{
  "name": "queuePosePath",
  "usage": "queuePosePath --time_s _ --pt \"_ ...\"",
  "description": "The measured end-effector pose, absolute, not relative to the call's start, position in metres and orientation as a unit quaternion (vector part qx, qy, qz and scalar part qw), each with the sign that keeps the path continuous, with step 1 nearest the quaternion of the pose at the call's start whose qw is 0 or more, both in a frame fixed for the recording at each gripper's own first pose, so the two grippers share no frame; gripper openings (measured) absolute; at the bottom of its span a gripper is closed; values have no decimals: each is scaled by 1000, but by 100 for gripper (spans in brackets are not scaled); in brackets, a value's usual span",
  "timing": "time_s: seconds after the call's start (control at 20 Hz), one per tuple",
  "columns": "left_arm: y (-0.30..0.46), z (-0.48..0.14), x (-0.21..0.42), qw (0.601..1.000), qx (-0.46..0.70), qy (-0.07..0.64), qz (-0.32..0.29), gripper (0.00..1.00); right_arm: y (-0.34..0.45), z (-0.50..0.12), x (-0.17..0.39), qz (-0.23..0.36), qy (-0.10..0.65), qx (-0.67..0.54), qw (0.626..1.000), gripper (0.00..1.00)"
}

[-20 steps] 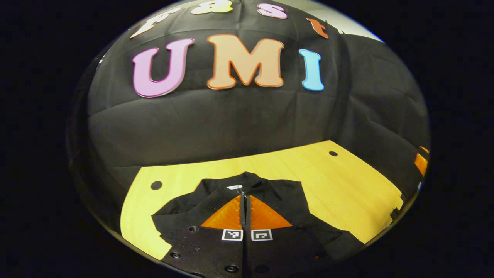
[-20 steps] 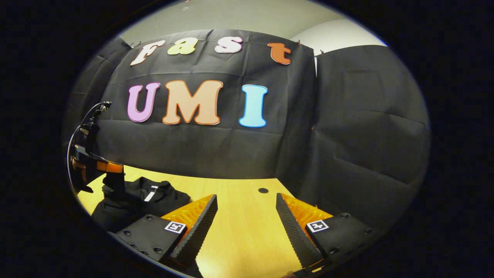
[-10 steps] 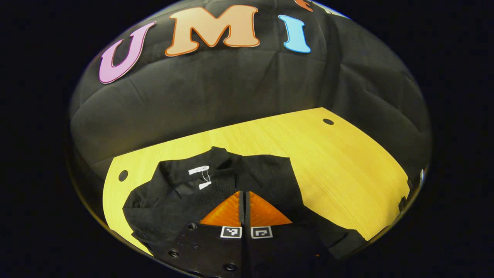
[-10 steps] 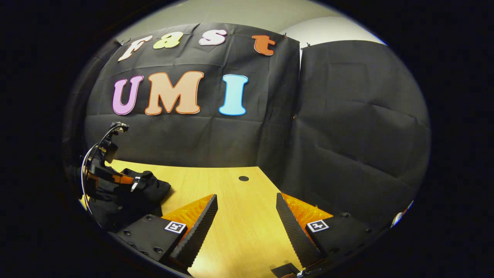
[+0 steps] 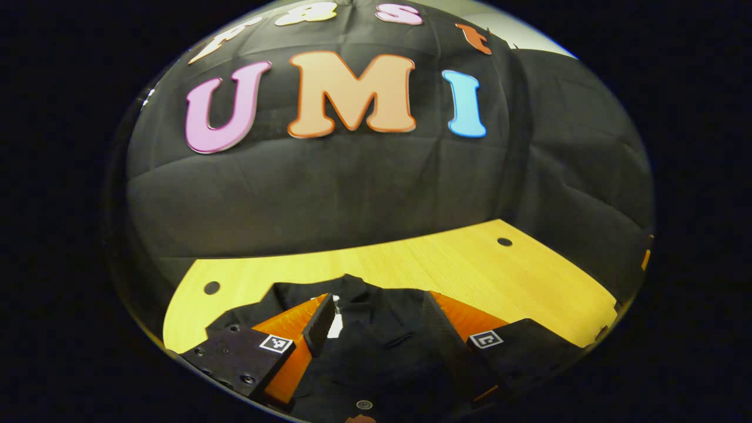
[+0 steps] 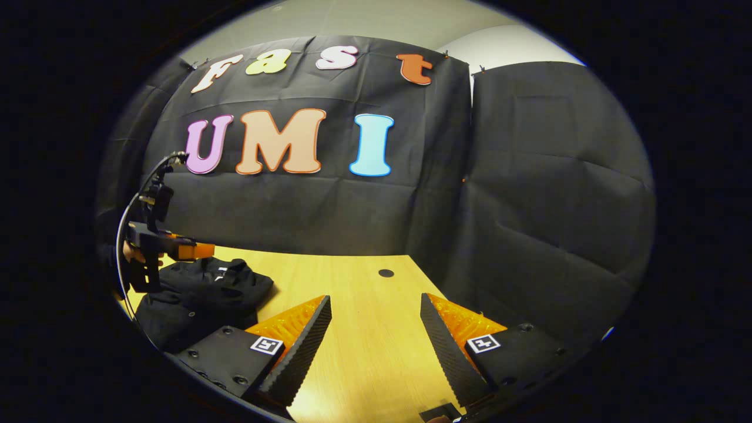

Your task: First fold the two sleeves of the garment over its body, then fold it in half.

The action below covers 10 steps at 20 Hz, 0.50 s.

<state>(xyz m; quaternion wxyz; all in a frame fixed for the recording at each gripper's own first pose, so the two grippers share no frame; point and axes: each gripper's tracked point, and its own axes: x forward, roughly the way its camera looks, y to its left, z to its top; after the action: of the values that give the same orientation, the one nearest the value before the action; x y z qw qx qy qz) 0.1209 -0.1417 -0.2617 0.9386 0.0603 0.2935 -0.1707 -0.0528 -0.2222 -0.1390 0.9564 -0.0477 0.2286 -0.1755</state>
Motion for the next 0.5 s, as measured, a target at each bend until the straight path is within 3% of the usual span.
queuePosePath --time_s 0.3,0.5 --pt "-49 -190 72 964 68 245 -76 93 -183 -150 -32 -69 220 -32 973 99" --pt "6 -183 10 962 75 262 -35 93 -150 -161 -45 -36 230 -24 972 98"
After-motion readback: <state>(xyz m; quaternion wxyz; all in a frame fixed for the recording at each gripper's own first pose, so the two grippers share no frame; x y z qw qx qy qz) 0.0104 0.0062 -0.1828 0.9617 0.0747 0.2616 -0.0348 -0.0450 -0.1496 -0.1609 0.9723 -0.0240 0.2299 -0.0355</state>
